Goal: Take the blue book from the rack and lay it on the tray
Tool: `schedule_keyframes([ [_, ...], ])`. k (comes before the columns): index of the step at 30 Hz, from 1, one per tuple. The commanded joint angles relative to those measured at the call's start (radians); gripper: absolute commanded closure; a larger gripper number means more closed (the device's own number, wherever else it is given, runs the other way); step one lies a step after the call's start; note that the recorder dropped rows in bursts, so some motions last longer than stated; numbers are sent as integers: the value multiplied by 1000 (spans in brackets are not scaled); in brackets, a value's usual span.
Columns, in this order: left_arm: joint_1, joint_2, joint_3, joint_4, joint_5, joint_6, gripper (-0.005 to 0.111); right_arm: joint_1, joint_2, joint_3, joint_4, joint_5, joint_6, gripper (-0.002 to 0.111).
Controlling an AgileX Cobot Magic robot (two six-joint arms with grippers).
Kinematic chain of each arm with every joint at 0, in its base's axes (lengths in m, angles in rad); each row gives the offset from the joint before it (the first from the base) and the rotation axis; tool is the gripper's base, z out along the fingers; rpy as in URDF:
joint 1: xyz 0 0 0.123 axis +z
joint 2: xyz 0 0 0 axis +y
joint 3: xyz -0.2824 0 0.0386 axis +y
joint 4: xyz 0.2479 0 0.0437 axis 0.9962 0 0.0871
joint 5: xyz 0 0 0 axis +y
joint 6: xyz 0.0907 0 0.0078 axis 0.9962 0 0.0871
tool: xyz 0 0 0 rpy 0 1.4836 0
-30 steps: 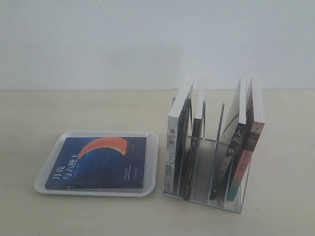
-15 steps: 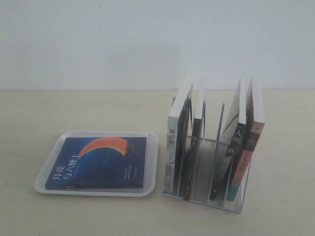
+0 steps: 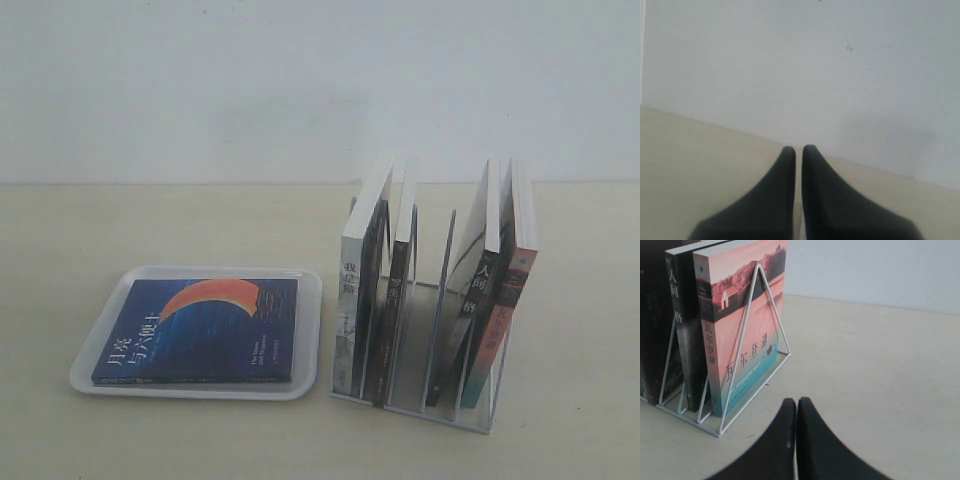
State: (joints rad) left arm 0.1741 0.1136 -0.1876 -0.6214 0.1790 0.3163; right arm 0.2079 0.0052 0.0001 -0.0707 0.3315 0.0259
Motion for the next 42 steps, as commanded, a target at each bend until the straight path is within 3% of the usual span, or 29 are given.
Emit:
schedule_keyframes([
  [1, -8, -6, 65, 367, 1, -299, 103, 1, -5, 0, -8, -10, -3, 108],
  [4, -8, -6, 118, 438, -28, -327, 103, 1, -5, 0, -8, -10, -3, 108],
  [10, -8, -6, 158, 450, -407, -421, 103, 1, -5, 0, -8, -10, -3, 108],
  [12, -8, -6, 133, 450, -458, -421, 103, 1, -5, 0, -8, -10, -3, 108],
  [20, -8, -6, 95, 495, -324, -398, 103, 1, -5, 0, -8, -15, -3, 108],
  [25, -8, -6, 95, 563, -156, -398, 103, 1, -5, 0, -8, -10, -3, 108],
  [31, -8, -6, 102, 563, -149, -402, 103, 1, -5, 0, -8, -10, -3, 108],
  [36, -8, -6, 188, 563, -149, -406, 103, 1, -5, 0, -8, -10, -3, 108],
  [42, -8, -22, 188, 608, -17, -417, 103, 1, -5, 0, -8, -10, -3, 108],
])
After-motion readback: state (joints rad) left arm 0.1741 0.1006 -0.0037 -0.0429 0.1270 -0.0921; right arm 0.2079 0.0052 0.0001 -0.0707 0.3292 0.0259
